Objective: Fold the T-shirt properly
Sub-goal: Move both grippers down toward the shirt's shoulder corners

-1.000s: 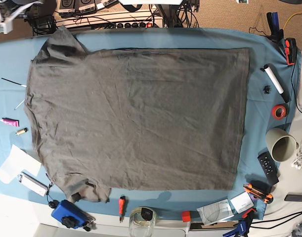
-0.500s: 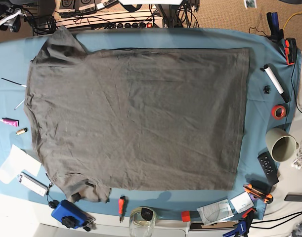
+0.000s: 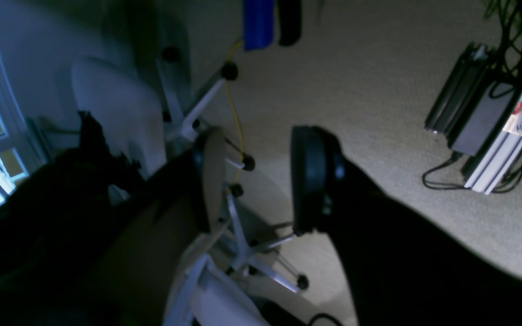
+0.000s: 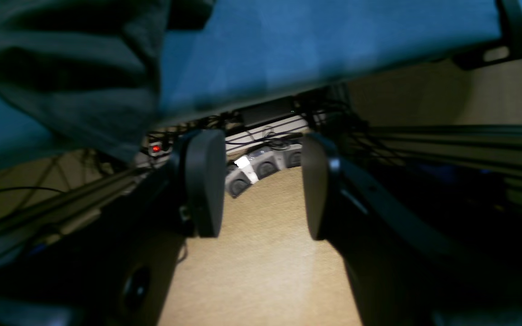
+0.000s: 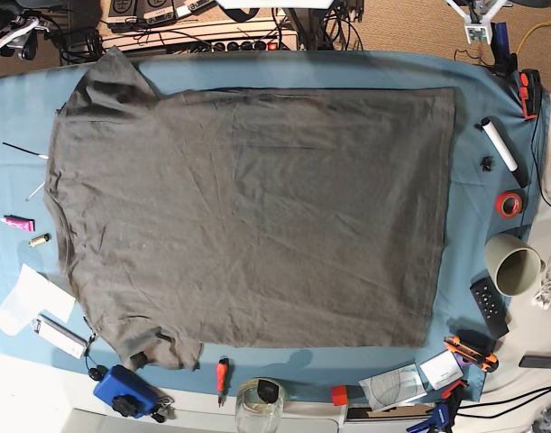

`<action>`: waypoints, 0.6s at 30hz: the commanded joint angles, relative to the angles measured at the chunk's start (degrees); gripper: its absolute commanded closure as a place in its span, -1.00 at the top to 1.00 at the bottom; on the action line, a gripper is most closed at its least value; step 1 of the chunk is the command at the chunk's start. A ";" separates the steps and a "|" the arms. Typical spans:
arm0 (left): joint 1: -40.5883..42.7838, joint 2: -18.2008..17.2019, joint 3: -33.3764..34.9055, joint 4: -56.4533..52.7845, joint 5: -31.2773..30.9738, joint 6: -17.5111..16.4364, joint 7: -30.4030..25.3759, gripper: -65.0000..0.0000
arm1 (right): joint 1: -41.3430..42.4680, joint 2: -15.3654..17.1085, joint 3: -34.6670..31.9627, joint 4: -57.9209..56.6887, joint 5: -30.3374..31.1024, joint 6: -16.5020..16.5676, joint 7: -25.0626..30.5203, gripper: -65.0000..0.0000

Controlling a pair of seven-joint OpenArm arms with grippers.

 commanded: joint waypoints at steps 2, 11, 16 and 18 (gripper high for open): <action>2.23 -0.15 -0.09 3.52 -0.66 -0.35 -1.11 -0.23 | -0.61 0.70 0.81 0.72 1.68 1.62 -0.04 -0.15; 2.93 -0.15 -0.09 7.69 -17.86 -6.93 -12.15 -0.23 | -0.44 0.68 0.81 0.57 3.48 2.93 -0.61 -0.15; -1.07 -0.15 -0.11 7.69 -21.18 -8.55 -15.39 -0.23 | 0.37 0.68 0.81 0.57 3.34 2.99 -0.44 -0.15; -3.10 -0.15 -0.09 7.69 -21.27 -8.59 -16.92 -0.25 | 1.09 0.68 0.81 0.57 3.34 2.99 -0.46 -0.15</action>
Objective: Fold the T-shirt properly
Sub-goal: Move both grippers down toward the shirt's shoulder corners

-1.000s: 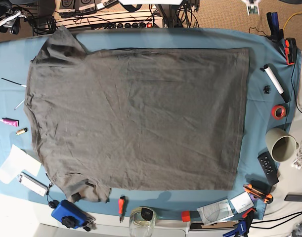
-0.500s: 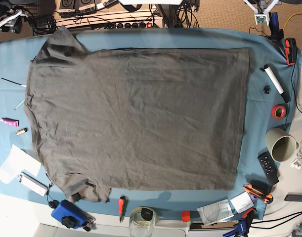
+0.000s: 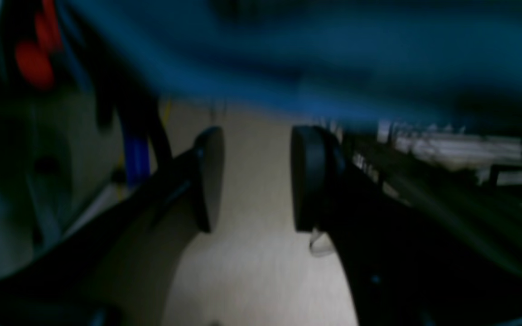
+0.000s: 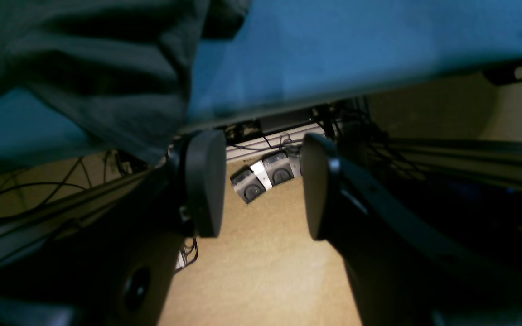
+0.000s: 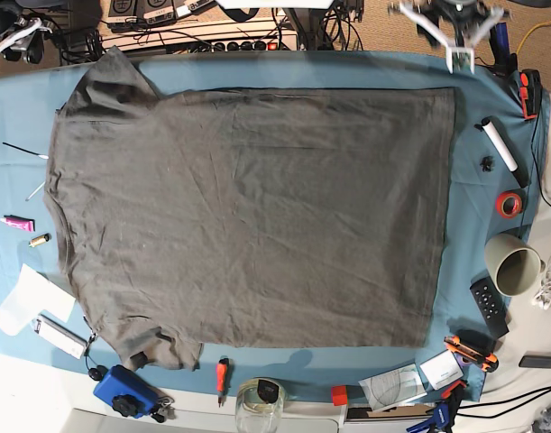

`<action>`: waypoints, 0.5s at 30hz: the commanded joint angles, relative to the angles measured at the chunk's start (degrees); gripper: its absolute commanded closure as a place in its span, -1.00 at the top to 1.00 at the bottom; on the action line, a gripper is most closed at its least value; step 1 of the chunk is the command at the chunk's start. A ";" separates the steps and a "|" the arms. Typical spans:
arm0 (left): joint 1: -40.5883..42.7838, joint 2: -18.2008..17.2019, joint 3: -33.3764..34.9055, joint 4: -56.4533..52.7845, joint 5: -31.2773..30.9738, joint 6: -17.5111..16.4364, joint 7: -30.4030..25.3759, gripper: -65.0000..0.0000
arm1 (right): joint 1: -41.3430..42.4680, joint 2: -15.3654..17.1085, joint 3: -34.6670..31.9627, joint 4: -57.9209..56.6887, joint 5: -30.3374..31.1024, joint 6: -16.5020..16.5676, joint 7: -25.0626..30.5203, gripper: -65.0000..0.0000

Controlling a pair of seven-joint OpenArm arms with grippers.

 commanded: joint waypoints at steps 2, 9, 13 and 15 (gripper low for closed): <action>-1.14 -0.15 -0.04 1.03 0.15 0.13 -2.19 -0.34 | 0.33 0.68 0.81 0.63 0.35 0.33 0.81 -0.15; -5.20 -0.13 -0.04 1.03 6.29 0.20 -2.62 -0.39 | 0.85 0.68 0.81 0.63 0.28 0.35 0.76 -0.15; -5.70 -0.13 -0.04 1.03 12.09 0.22 -2.62 -0.38 | 0.85 0.68 0.81 0.63 0.31 0.55 0.83 -0.15; -5.81 -0.13 -0.04 1.03 12.07 0.20 -2.51 -0.38 | 0.87 0.68 0.81 0.63 0.31 0.59 0.85 -0.15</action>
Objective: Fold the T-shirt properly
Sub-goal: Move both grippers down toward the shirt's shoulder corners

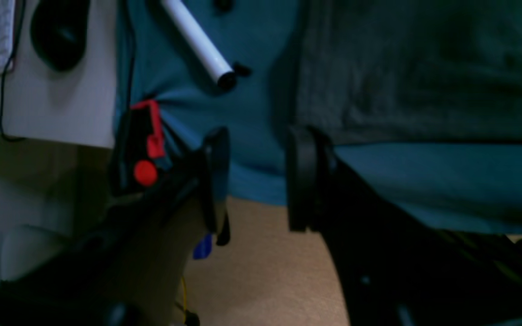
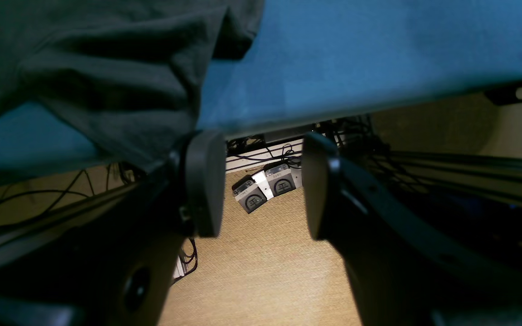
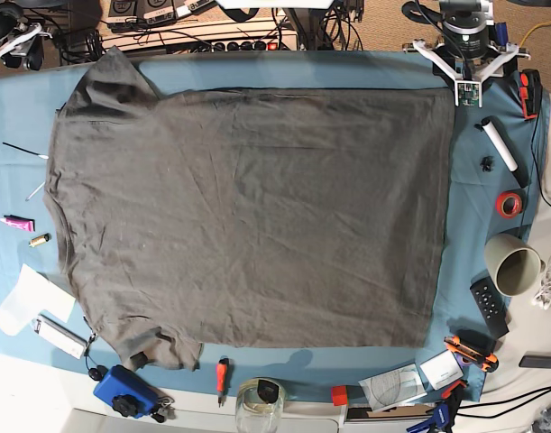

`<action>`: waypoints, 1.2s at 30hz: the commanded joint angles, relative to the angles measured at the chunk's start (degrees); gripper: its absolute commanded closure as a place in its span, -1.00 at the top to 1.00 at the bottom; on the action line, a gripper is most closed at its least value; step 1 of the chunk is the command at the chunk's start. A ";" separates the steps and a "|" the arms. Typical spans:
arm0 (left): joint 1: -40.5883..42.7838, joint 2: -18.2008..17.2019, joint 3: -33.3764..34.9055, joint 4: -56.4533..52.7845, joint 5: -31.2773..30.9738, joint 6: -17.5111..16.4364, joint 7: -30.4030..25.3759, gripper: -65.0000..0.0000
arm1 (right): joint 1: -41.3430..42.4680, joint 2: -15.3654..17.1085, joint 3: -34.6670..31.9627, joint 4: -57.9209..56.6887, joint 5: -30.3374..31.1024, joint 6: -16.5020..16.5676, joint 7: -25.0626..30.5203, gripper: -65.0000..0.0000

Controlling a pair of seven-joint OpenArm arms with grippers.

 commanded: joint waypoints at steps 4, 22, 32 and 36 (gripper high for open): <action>-2.73 -0.13 -0.09 1.03 -2.21 -0.94 5.49 -0.38 | -0.33 0.68 0.81 0.09 0.42 0.33 1.05 -0.15; -8.85 4.44 -8.72 1.03 -18.23 -9.66 2.89 -0.11 | 3.02 0.90 0.81 -17.00 12.92 7.39 -3.13 -0.15; -11.50 4.46 -15.85 -3.06 -28.39 -9.86 2.03 -0.12 | 3.26 1.16 0.81 -17.00 13.99 7.39 -3.39 -0.15; -14.45 5.42 -15.87 -7.52 -32.59 -12.72 4.55 -0.12 | 3.82 1.14 0.81 -17.00 14.12 7.39 -4.31 -0.15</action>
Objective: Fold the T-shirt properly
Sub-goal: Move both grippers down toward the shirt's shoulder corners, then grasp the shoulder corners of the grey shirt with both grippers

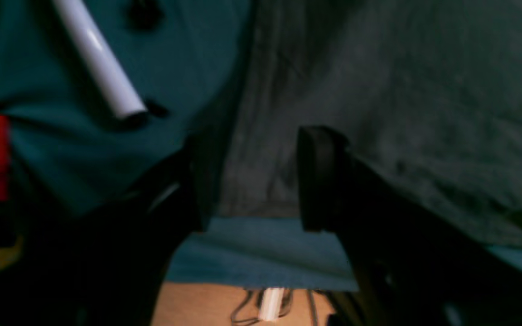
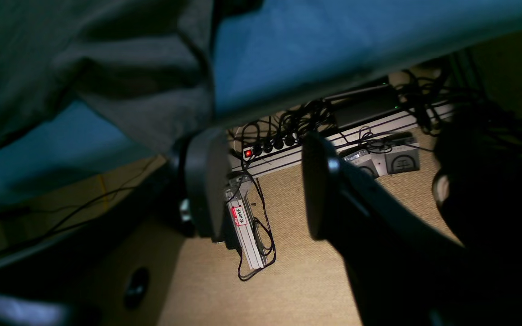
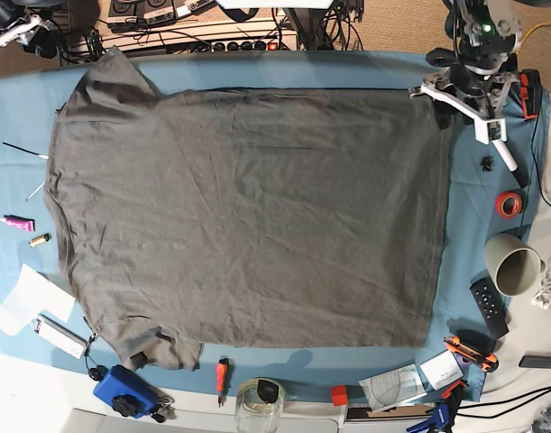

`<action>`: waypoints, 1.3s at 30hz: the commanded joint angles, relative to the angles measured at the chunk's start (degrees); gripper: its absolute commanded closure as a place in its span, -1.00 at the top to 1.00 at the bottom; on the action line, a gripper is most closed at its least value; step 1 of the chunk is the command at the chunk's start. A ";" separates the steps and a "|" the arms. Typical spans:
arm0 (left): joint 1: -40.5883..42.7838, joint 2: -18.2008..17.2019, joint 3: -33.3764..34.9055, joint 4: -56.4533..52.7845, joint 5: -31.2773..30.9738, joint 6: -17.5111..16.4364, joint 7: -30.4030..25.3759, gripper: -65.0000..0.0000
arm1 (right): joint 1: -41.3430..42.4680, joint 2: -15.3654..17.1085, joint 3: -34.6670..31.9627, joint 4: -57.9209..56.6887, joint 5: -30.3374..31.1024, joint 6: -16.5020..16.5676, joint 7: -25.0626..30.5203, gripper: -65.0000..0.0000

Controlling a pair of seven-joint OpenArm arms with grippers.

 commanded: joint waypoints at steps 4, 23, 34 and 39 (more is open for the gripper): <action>0.04 2.03 -0.33 1.57 -4.04 -2.60 -0.44 -0.12 | -0.63 0.96 0.81 0.59 0.92 0.50 -0.02 -0.15; -1.38 2.64 -24.20 -12.96 -40.44 -24.61 8.74 -0.35 | -0.63 0.94 0.81 0.59 0.74 0.74 0.02 -0.15; -1.40 4.11 -24.15 -12.94 -36.65 -34.86 2.10 -0.35 | -0.63 0.79 0.81 0.59 0.74 0.74 0.07 -0.15; -2.01 4.20 -24.15 -12.94 -27.08 -33.44 1.99 -0.35 | -0.61 0.81 0.81 0.59 0.72 0.74 0.26 -0.15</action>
